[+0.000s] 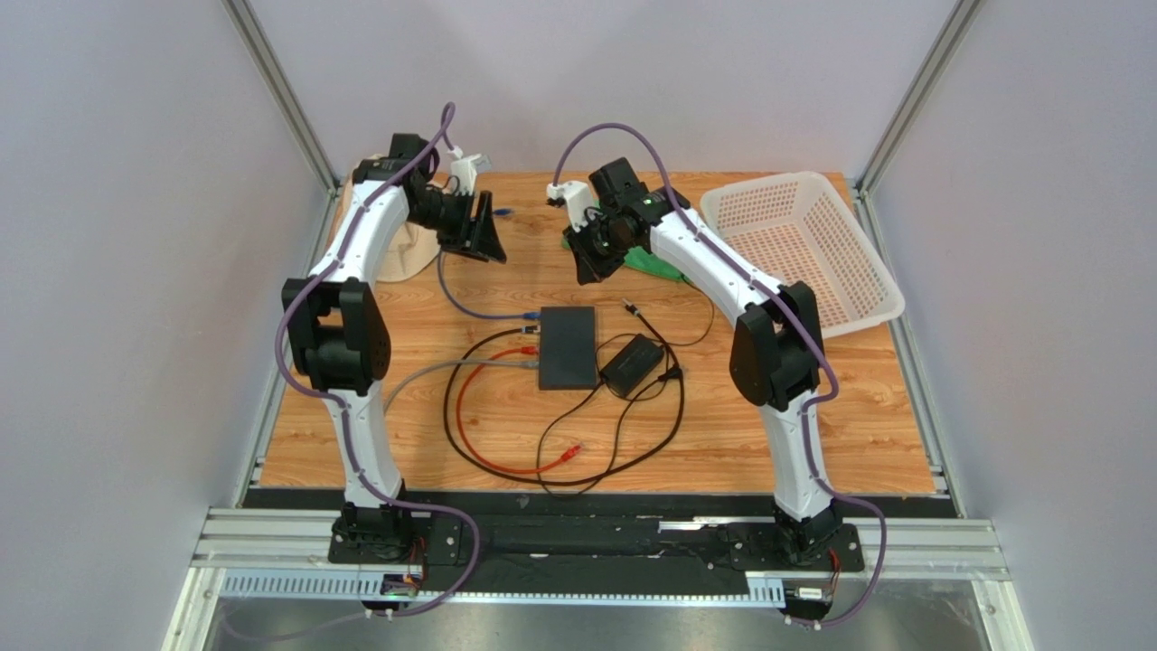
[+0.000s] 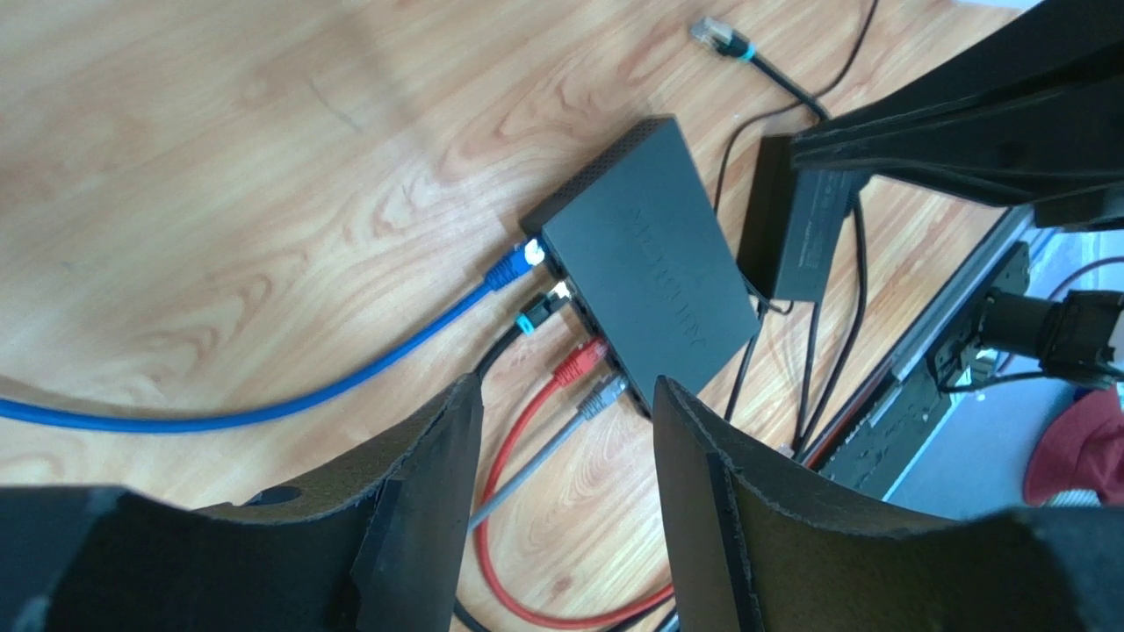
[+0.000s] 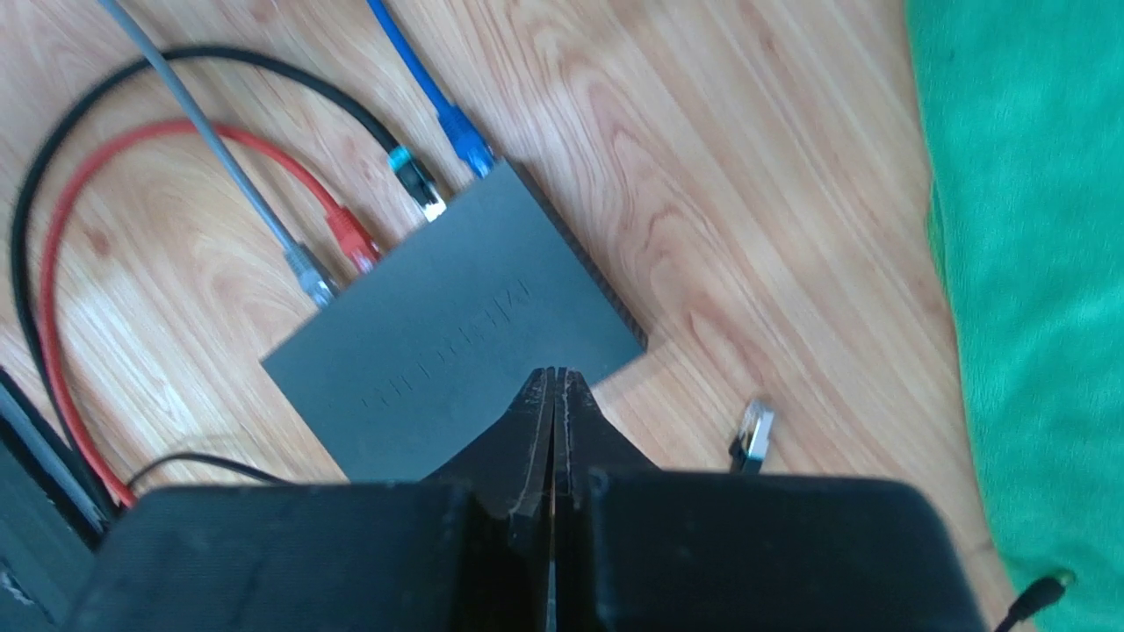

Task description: Pull the plug from the switch port

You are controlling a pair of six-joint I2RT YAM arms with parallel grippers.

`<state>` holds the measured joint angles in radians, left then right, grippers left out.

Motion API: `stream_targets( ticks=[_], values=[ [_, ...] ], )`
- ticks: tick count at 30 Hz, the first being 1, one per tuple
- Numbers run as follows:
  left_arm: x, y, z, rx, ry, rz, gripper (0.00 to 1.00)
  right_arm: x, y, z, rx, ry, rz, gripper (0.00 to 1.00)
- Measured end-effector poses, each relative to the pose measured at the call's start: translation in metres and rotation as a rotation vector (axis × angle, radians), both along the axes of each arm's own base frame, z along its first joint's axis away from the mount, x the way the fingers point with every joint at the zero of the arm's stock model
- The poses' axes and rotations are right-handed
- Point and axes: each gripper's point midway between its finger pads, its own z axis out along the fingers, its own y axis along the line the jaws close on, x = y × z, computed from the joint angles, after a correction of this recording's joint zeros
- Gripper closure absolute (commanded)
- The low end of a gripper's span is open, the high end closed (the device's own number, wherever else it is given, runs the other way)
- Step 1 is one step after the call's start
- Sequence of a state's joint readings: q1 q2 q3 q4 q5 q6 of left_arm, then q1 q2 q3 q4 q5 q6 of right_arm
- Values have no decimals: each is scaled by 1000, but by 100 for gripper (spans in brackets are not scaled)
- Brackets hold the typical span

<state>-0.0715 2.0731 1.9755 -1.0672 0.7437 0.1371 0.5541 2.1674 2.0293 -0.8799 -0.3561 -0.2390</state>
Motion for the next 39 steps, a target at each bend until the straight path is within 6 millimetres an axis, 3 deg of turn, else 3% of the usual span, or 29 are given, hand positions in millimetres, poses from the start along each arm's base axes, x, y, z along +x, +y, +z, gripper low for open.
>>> stream_targets(
  ticks=[2,4,7,11,15,22,24,26,32,35,39],
  values=[
    [-8,2,-11,7,21,14,26,4,9,6,24,-6,5,100],
    [-11,2,-21,11,41,33,26,5,21,3,64,25,28,100],
    [-4,3,-26,17,44,55,28,-8,28,-23,87,142,39,100],
    [10,4,-27,25,5,59,28,-32,21,-65,48,290,19,100],
    [12,6,-37,45,16,42,28,-36,21,-85,35,350,3,100],
    [14,8,-53,63,57,49,25,-32,21,-87,28,337,-11,100],
    [15,8,-53,57,59,51,16,-33,21,-88,33,337,-8,100],
    [18,5,-56,42,63,52,14,-35,20,-89,36,338,-7,100],
    [30,-6,-98,-23,154,78,31,-40,20,-91,43,347,3,100],
    [32,-7,-121,-28,207,92,34,-45,20,-91,38,348,13,100],
    [36,-8,-130,-32,225,94,38,-51,24,-91,28,346,26,100]
  ],
)
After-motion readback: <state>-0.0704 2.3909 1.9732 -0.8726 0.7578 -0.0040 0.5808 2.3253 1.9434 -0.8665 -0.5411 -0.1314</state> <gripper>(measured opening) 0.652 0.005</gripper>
